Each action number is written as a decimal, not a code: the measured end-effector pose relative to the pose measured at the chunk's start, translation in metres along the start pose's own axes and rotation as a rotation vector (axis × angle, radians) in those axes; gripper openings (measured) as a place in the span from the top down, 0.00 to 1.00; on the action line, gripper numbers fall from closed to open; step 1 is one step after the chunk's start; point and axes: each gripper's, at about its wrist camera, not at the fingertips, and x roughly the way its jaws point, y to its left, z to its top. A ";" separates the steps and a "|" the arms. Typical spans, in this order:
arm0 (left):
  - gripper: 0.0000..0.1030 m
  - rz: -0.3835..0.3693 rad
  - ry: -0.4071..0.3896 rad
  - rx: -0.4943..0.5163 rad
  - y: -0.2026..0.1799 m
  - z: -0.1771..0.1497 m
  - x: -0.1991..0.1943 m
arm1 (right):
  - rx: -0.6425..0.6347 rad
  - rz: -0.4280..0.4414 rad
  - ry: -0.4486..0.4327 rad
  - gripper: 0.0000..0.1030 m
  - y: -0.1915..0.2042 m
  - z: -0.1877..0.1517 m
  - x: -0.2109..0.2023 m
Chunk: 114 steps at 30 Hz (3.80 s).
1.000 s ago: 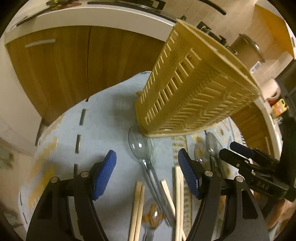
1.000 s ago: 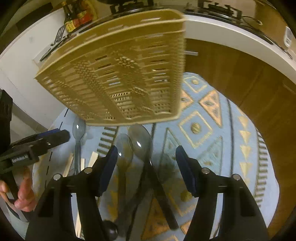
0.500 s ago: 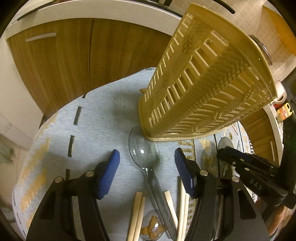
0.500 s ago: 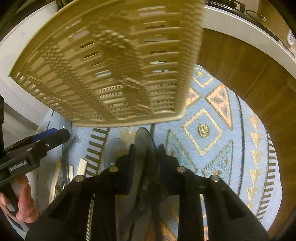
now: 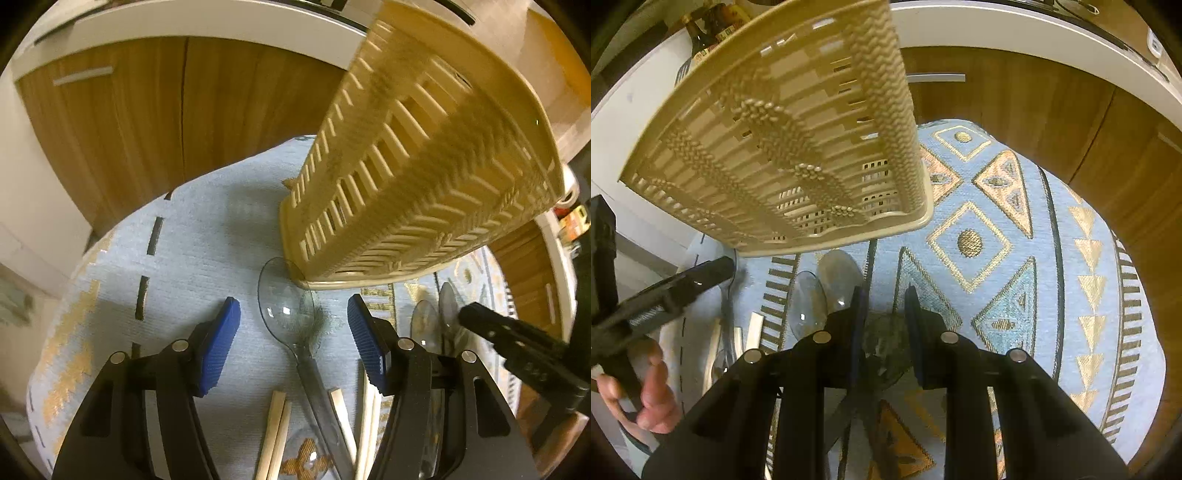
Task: Organize utensils
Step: 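Grasp a clear plastic spoon with the left gripper while the right gripper grasps another clear spoon, then lift both held spoons and carry them over the beige basket, then lower both spoons into the basket and open both grippers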
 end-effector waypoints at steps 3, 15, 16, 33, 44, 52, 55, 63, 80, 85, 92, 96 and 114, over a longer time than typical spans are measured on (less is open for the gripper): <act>0.42 0.037 -0.015 0.011 -0.007 0.000 0.002 | -0.007 0.009 0.002 0.77 -0.006 0.001 -0.009; 0.71 0.178 -0.054 0.075 -0.039 -0.003 0.013 | -0.113 -0.035 0.033 0.48 0.003 0.004 -0.039; 0.71 0.160 -0.053 0.071 -0.032 -0.004 0.007 | -0.120 -0.040 0.033 0.49 0.003 0.005 -0.040; 0.71 0.067 -0.085 0.093 -0.007 -0.019 -0.022 | -0.053 -0.179 0.079 0.69 -0.028 0.018 -0.051; 0.71 0.057 -0.103 0.114 -0.004 -0.024 -0.033 | -0.102 -0.238 0.146 0.68 -0.023 0.019 -0.063; 0.71 -0.021 -0.200 0.152 -0.001 -0.035 -0.072 | -0.139 -0.106 -0.061 0.73 -0.003 -0.010 -0.134; 0.71 -0.076 -0.257 0.184 -0.006 -0.041 -0.095 | -0.174 -0.060 -0.186 0.73 -0.005 -0.039 -0.182; 0.71 -0.183 -0.429 0.233 -0.024 -0.044 -0.160 | -0.182 0.000 -0.453 0.73 0.016 -0.062 -0.248; 0.71 -0.190 -0.762 0.328 -0.080 0.029 -0.251 | -0.171 -0.005 -0.762 0.74 0.060 0.040 -0.296; 0.71 -0.125 -0.781 0.339 -0.082 0.041 -0.229 | -0.147 -0.049 -0.785 0.74 0.047 0.068 -0.279; 0.71 -0.106 -0.748 0.311 -0.067 0.052 -0.186 | -0.109 -0.090 -0.736 0.74 0.029 0.088 -0.228; 0.71 -0.101 -0.724 0.304 -0.060 0.053 -0.166 | -0.121 -0.124 -0.706 0.74 0.027 0.090 -0.204; 0.61 -0.146 -0.596 0.264 -0.028 0.031 -0.149 | -0.070 -0.087 -0.578 0.43 0.012 0.060 -0.190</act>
